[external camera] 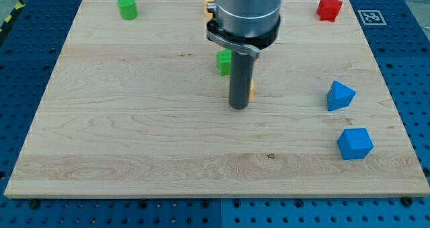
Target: Slide the yellow heart towards the center left of the board
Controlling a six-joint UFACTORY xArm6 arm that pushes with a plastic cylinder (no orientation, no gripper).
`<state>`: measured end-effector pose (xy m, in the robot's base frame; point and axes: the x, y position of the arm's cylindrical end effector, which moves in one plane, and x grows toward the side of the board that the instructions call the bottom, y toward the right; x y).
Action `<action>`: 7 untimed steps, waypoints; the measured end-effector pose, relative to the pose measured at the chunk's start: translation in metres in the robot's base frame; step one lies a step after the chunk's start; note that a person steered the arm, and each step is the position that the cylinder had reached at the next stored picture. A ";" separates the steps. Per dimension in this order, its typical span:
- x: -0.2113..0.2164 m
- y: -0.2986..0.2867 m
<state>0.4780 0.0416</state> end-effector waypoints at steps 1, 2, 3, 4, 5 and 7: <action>0.005 0.025; 0.005 0.037; -0.008 0.037; -0.012 0.037; -0.016 0.031; -0.031 0.000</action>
<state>0.4470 0.0418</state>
